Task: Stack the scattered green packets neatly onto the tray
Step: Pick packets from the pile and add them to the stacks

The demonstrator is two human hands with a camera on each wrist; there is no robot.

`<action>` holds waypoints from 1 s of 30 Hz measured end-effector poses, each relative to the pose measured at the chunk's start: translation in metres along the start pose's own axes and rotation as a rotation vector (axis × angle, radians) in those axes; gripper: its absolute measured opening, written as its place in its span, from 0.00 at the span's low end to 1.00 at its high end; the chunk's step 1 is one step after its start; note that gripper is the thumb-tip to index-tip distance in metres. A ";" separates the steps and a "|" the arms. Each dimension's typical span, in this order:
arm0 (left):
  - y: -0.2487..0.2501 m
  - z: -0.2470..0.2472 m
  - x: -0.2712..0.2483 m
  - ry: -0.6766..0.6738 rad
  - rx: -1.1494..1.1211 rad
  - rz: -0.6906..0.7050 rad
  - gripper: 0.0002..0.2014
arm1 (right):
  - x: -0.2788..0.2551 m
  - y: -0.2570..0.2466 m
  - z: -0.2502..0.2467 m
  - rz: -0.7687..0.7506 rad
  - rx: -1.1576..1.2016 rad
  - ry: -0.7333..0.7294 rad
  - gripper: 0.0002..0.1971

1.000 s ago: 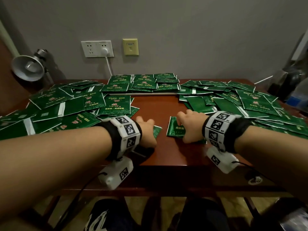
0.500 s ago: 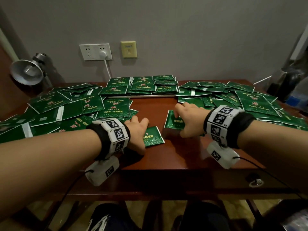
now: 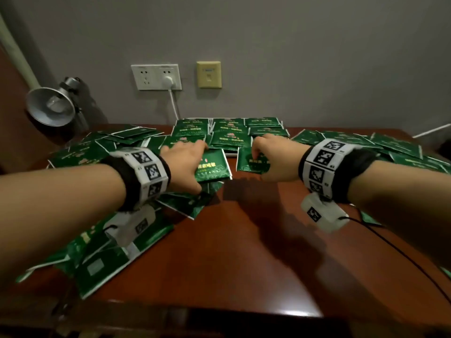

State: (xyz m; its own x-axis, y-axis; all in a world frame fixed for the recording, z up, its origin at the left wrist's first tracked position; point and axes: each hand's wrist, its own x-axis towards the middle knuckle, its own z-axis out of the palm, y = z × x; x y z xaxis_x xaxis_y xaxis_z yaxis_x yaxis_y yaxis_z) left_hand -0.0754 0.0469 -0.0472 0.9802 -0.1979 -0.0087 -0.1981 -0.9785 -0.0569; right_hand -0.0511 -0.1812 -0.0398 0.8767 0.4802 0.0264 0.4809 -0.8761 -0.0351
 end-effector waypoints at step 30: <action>-0.075 0.007 0.116 0.081 -0.007 -0.167 0.43 | 0.173 -0.010 -0.048 -0.021 -0.188 -0.089 0.19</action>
State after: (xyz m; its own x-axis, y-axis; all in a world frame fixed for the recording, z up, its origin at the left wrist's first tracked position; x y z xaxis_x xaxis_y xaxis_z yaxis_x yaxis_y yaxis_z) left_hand 0.0534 0.0982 -0.0512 0.9961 -0.0368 0.0804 -0.0334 -0.9985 -0.0435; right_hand 0.0953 -0.0916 0.0129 0.8675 0.4934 -0.0637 0.4970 -0.8543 0.1522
